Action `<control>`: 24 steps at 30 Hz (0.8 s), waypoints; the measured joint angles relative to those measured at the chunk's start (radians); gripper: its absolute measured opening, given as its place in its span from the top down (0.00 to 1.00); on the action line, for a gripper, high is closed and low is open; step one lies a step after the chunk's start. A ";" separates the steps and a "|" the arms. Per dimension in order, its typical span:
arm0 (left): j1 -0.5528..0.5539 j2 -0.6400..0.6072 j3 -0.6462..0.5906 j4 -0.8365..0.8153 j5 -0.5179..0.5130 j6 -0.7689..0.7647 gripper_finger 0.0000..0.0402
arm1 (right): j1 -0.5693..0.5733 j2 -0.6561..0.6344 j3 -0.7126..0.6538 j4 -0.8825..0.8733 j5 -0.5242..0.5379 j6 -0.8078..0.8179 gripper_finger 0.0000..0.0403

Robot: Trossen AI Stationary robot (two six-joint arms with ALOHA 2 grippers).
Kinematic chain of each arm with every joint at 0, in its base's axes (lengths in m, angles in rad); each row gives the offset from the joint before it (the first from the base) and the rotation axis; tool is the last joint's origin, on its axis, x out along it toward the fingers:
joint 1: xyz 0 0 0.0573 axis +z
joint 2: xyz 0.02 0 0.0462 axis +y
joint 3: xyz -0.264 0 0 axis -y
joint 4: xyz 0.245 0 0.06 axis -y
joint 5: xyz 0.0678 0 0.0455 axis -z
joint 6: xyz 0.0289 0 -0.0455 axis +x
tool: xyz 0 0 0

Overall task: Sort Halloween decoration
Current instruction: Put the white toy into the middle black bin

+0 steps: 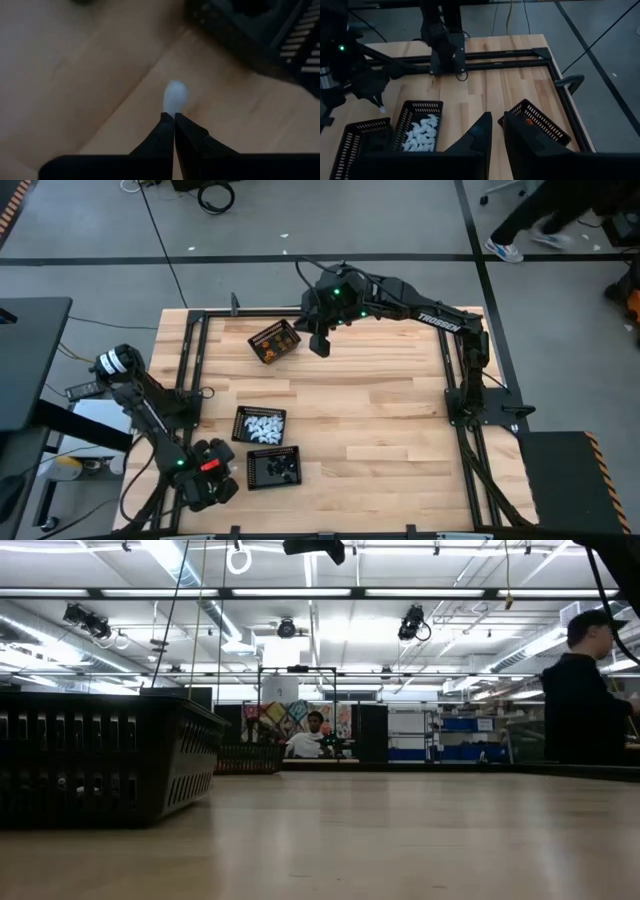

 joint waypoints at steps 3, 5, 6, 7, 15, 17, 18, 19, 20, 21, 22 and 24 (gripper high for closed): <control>0.008 -0.011 0.000 -0.016 -0.023 -0.001 0.96 | 0.000 0.000 0.000 -0.020 0.000 0.000 0.87; 0.008 -0.021 0.000 -0.026 -0.038 -0.001 0.96 | -0.001 0.000 0.000 -0.030 0.000 -0.002 0.87; 0.008 -0.025 0.002 -0.033 -0.043 0.000 0.96 | -0.001 0.000 0.000 -0.033 0.000 -0.005 0.87; 0.008 -0.026 0.002 -0.041 -0.045 0.000 0.96 | -0.001 0.000 0.000 -0.034 0.000 -0.007 0.87; 0.032 -0.024 -0.031 -0.050 -0.054 0.045 0.96 | -0.001 0.000 0.000 -0.020 -0.001 -0.009 0.87; 0.048 -0.024 -0.065 -0.012 -0.055 0.045 0.96 | -0.001 0.000 0.000 -0.020 -0.005 -0.007 0.87; 0.054 -0.024 -0.080 0.008 -0.053 0.046 0.96 | -0.001 0.000 0.000 -0.020 -0.005 -0.003 0.87; 0.063 -0.024 -0.091 0.019 -0.050 0.048 0.96 | -0.001 0.000 0.000 -0.020 -0.006 -0.003 0.87; 0.067 -0.024 -0.098 0.022 -0.050 0.048 0.96 | -0.001 0.000 0.000 -0.021 -0.006 -0.002 0.87; 0.070 -0.024 -0.101 0.021 -0.050 0.052 0.96 | -0.001 0.000 0.000 -0.020 -0.006 -0.001 0.87; 0.072 -0.024 -0.104 0.024 -0.050 0.064 0.96 | -0.001 0.000 0.000 -0.021 -0.006 -0.001 0.87; 0.071 -0.024 -0.108 0.025 -0.050 0.091 0.96 | 0.000 0.000 0.000 -0.022 -0.006 -0.001 0.87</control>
